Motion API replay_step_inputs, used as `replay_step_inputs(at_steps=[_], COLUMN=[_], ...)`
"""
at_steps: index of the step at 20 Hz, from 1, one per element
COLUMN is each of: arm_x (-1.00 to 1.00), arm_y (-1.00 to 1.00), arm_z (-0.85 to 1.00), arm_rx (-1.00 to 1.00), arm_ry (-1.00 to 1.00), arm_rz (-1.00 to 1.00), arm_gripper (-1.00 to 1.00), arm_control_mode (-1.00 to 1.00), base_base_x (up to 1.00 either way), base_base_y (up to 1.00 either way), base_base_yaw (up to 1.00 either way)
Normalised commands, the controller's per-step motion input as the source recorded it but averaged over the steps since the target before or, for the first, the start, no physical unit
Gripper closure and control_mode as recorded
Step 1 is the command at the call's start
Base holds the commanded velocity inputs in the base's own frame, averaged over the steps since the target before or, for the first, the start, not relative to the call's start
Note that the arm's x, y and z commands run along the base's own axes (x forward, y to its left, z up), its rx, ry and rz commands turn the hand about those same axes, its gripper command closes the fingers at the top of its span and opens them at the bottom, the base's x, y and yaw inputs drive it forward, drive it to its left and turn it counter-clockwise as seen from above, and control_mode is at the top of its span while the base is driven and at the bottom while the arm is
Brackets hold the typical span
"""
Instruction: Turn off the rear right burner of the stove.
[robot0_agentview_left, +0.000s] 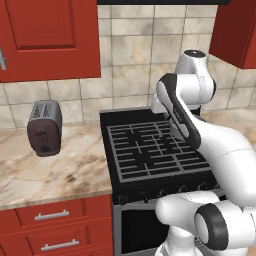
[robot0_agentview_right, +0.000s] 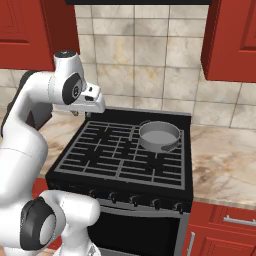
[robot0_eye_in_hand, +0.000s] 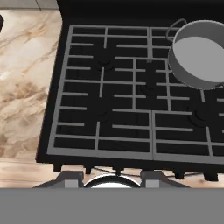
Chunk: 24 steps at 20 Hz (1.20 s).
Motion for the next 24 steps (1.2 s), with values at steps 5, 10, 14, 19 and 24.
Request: replay_step_inputs(at_steps=[5, 10, 14, 19, 24], arm_x=[-0.11, -0.5, -0.59, -0.55, -0.41], arm_y=[0.0, -0.14, -0.32, -0.47, -0.38], arm_z=[-0.03, -0.01, 0.0, 0.0, -0.1], arm_rx=[-0.03, -0.02, 0.0, 0.0, 0.0], arm_ry=[0.0, -0.08, -0.11, -0.07, -0.09], arm_rz=[0.0, 0.0, -0.03, -0.12, -0.12], arm_gripper=[-1.0, -1.0, -1.0, -1.0, -1.0], arm_control_mode=[-1.0, -1.0, -1.0, -1.0, -1.0], base_base_x=[0.0, 0.0, 0.0, 0.0, 0.0], base_base_y=[0.0, 0.0, 0.0, 0.0, 0.0], base_base_yaw=[0.0, 0.0, 0.0, 0.0, 0.0])
